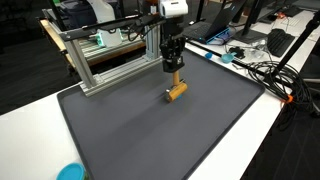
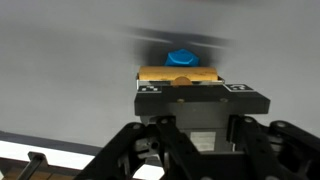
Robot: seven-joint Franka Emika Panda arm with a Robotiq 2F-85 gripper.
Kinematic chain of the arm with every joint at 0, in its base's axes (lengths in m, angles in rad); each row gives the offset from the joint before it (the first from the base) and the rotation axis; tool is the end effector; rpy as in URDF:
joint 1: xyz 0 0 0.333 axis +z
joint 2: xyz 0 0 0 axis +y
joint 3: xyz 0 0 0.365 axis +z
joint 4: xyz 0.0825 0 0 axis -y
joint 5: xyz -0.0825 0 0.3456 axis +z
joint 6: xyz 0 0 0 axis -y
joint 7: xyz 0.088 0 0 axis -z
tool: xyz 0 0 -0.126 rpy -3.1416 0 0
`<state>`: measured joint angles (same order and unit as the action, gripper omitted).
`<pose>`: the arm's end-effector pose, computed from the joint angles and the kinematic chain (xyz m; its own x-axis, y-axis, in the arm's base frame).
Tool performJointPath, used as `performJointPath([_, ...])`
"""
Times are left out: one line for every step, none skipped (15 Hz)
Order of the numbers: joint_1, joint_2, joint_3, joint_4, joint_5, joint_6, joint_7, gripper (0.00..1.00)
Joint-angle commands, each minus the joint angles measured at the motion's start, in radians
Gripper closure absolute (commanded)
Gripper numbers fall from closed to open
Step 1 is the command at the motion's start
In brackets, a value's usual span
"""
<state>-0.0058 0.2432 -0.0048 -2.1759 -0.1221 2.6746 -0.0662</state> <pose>0.5752 -0.0033 0.3629 0.9562 0.1645 0.2423 0.1445 -0.9846 0.0979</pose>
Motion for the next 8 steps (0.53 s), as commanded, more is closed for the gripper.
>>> performJointPath([0.021,0.042,-0.028,0.017,-0.064,-0.129,0.031,0.78])
performJointPath([0.022,0.045,-0.027,0.024,-0.068,-0.146,0.03,0.78])
performJointPath([0.023,0.048,-0.024,0.029,-0.071,-0.159,0.027,0.78])
performJointPath([0.025,0.05,-0.023,0.033,-0.075,-0.17,0.028,0.78])
performJointPath([0.026,0.053,-0.023,0.037,-0.078,-0.182,0.03,0.78])
performJointPath([0.025,0.058,-0.019,0.04,-0.073,-0.184,0.025,0.78])
performJointPath([0.023,0.06,-0.016,0.042,-0.065,-0.184,0.023,0.78])
performJointPath([0.022,0.065,-0.015,0.043,-0.059,-0.18,0.025,0.78])
